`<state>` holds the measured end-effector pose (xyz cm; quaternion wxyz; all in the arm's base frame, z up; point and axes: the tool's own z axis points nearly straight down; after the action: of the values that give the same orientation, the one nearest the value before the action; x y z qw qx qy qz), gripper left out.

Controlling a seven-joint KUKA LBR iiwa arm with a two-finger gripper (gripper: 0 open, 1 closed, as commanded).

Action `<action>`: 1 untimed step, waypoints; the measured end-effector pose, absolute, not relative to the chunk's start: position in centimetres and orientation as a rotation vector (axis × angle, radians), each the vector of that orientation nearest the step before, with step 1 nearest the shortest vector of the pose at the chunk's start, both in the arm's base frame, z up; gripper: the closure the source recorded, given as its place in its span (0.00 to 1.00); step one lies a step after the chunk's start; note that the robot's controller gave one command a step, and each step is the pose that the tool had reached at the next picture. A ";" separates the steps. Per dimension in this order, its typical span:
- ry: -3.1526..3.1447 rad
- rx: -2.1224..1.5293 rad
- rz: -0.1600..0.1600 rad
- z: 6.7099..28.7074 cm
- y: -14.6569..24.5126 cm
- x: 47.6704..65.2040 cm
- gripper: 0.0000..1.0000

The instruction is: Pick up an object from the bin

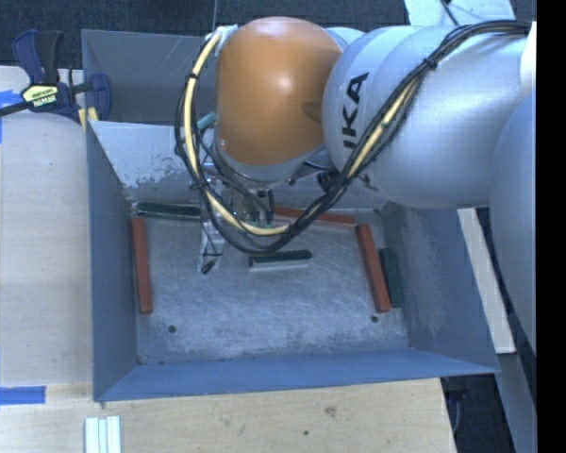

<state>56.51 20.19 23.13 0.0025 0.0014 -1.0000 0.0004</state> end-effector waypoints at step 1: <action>-3.145 -0.105 0.005 22.1 11.0 60.3 0.00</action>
Offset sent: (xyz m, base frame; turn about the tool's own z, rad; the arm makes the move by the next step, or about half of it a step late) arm 0.0354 -0.0855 -0.0096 0.0613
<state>60.28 10.98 22.14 -0.0026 -0.0335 -0.9994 0.0016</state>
